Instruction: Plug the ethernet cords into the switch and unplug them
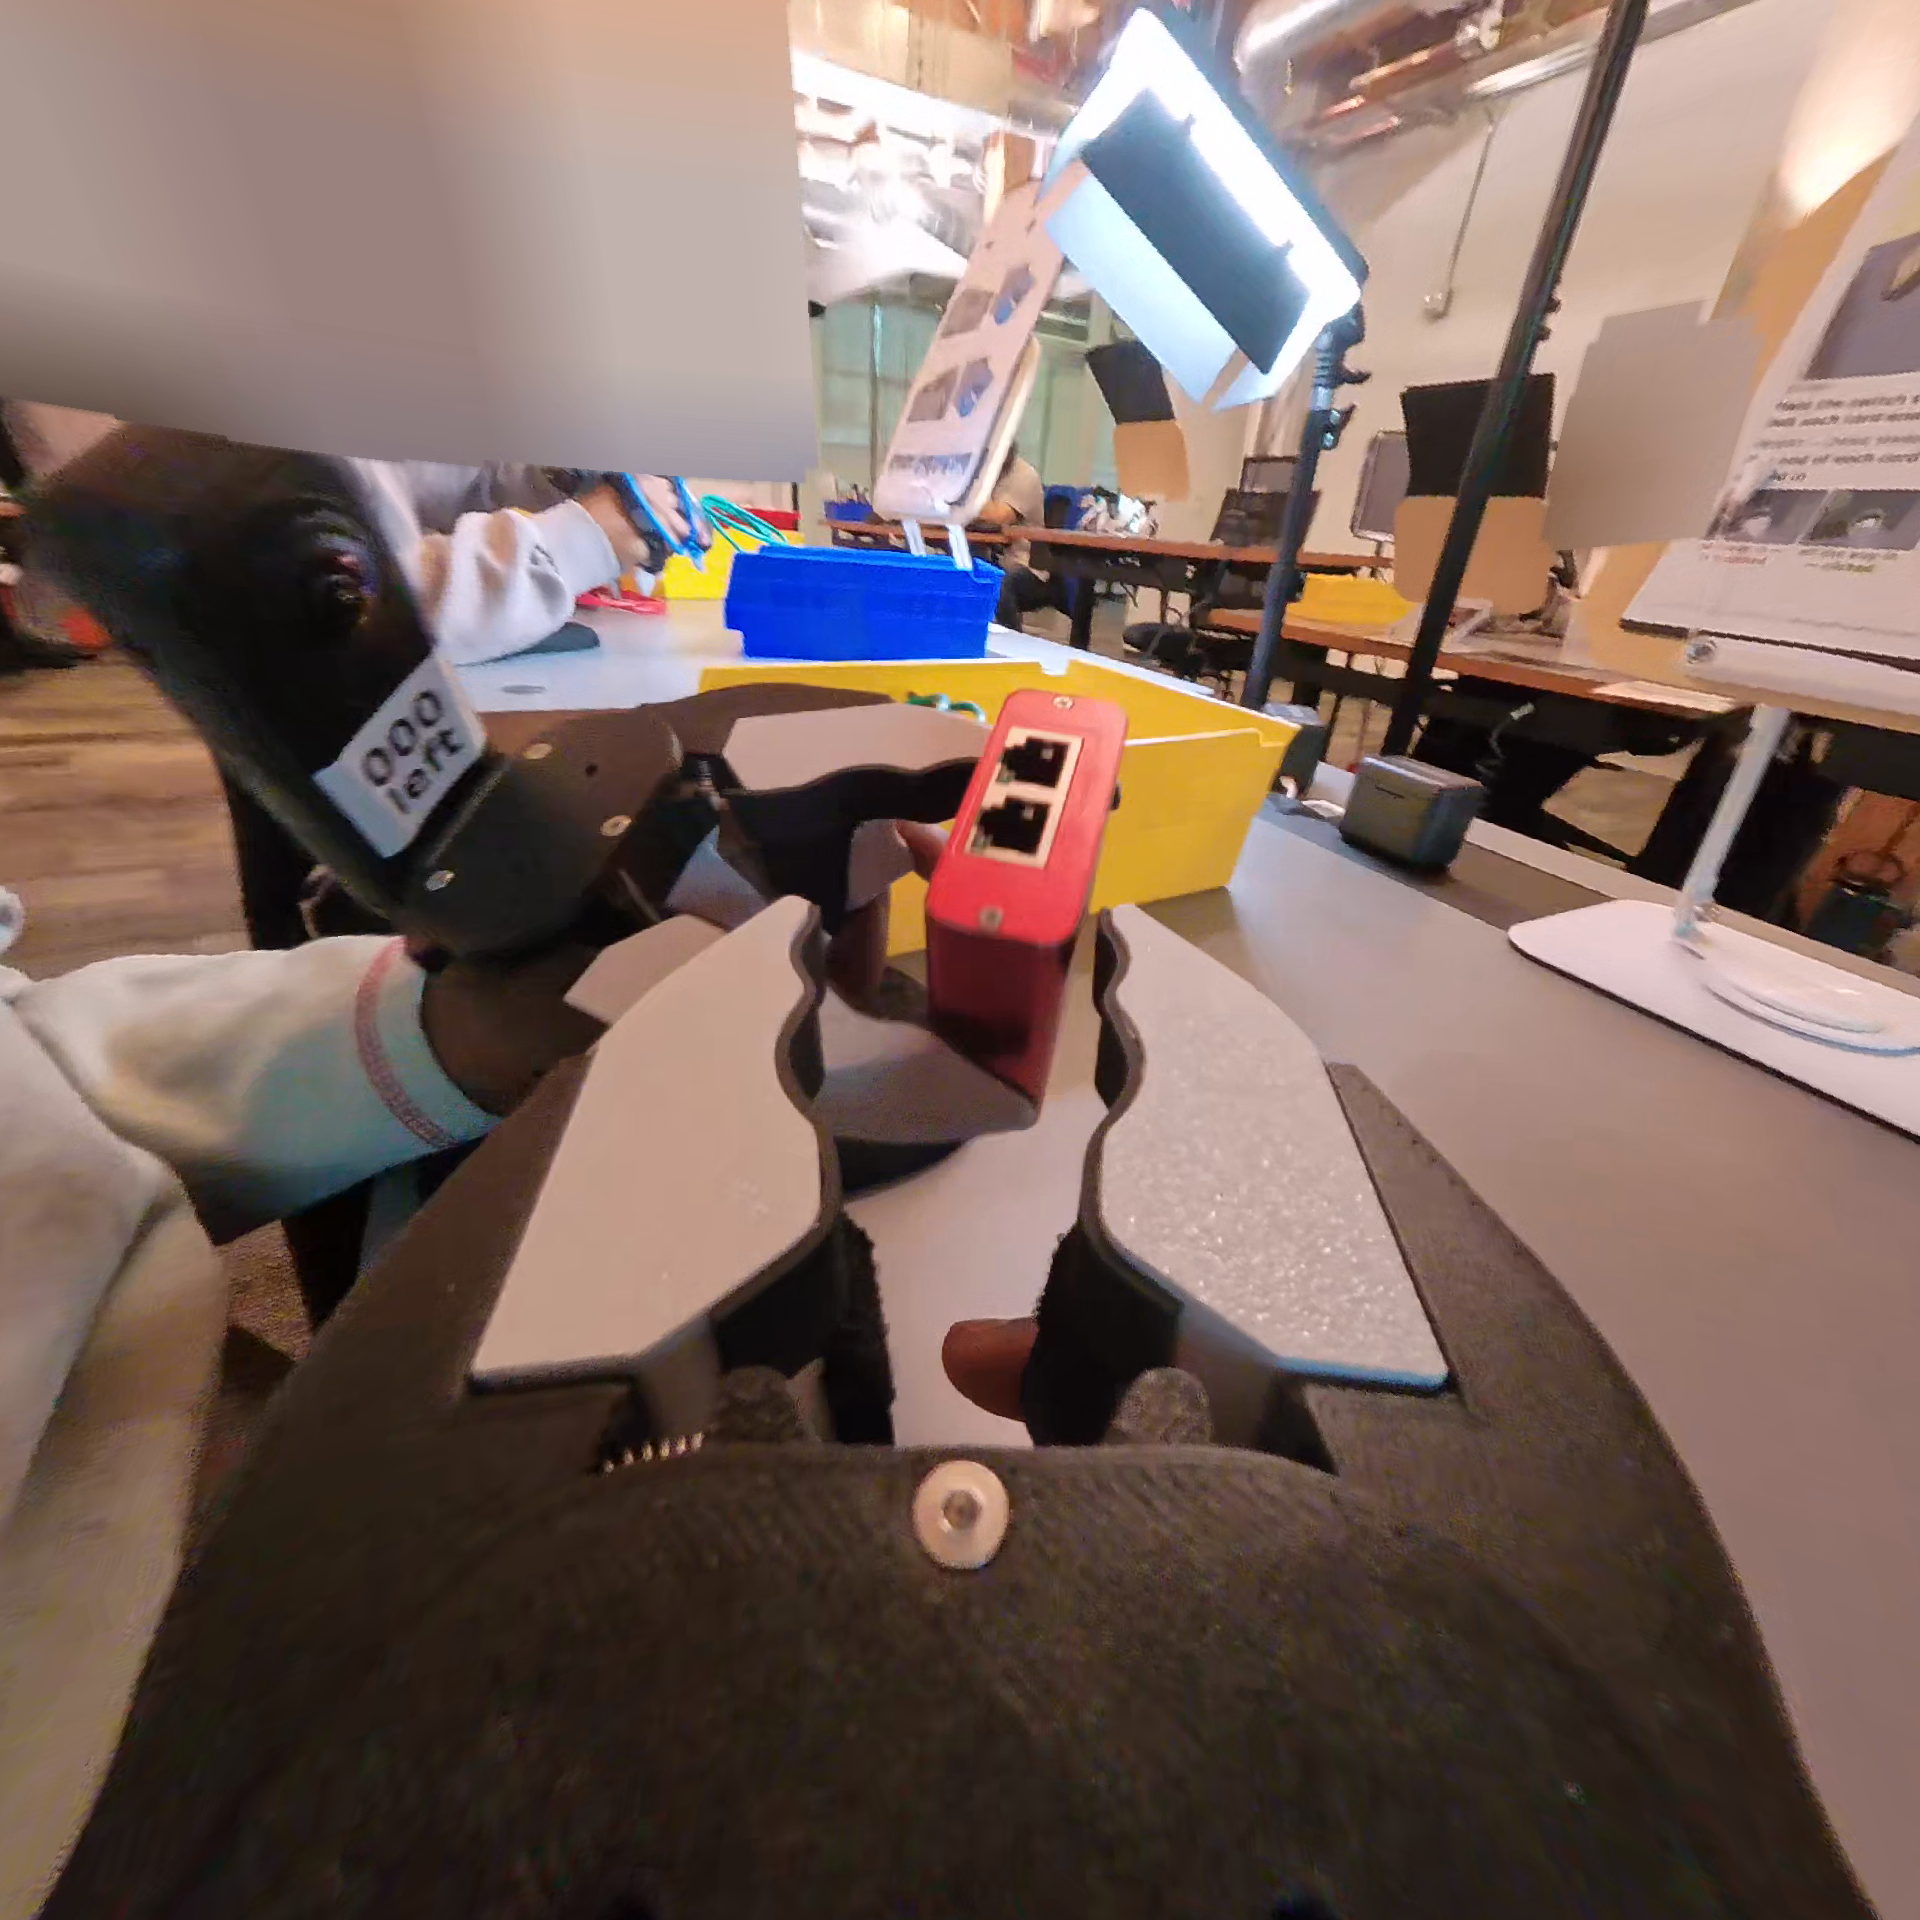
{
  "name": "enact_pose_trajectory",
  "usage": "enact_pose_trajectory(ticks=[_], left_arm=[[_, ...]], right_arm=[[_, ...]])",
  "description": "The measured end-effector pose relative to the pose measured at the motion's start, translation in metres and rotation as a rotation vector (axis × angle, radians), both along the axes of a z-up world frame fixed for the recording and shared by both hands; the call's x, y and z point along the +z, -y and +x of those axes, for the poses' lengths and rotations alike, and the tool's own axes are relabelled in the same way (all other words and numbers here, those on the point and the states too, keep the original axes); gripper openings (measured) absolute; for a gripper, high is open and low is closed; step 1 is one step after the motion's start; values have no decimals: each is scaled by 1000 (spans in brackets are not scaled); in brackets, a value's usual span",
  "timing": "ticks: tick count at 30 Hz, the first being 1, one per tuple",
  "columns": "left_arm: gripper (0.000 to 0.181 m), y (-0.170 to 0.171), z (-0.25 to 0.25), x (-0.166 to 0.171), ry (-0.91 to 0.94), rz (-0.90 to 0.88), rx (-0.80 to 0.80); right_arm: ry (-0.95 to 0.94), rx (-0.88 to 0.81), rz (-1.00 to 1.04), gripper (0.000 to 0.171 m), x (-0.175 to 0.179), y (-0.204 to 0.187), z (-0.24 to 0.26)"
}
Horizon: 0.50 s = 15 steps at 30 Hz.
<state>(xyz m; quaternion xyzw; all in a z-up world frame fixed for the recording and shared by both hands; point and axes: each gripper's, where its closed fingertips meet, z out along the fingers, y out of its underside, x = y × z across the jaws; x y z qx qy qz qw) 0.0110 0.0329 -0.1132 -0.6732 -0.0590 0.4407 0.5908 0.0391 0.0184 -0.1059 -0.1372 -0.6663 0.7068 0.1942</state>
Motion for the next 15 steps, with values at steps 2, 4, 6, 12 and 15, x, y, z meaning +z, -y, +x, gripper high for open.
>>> enact_pose_trajectory(ticks=[2,4,6,12,15], left_arm=[[69,-5,1,-8,-42,-89,22],[69,-10,3,-14,-91,-156,40],[69,-12,4,-14,-115,-166,47],[78,-7,13,6,281,251,-238],[77,-9,21,8,671,507,-484]], right_arm=[[13,-46,20,46,-4,-1,-5],[13,-111,68,30,-10,-7,-12],[-1,-117,73,29,-11,-9,-12],[68,54,-322,27,22,-25,0],[94,133,-462,27,33,-29,6]])
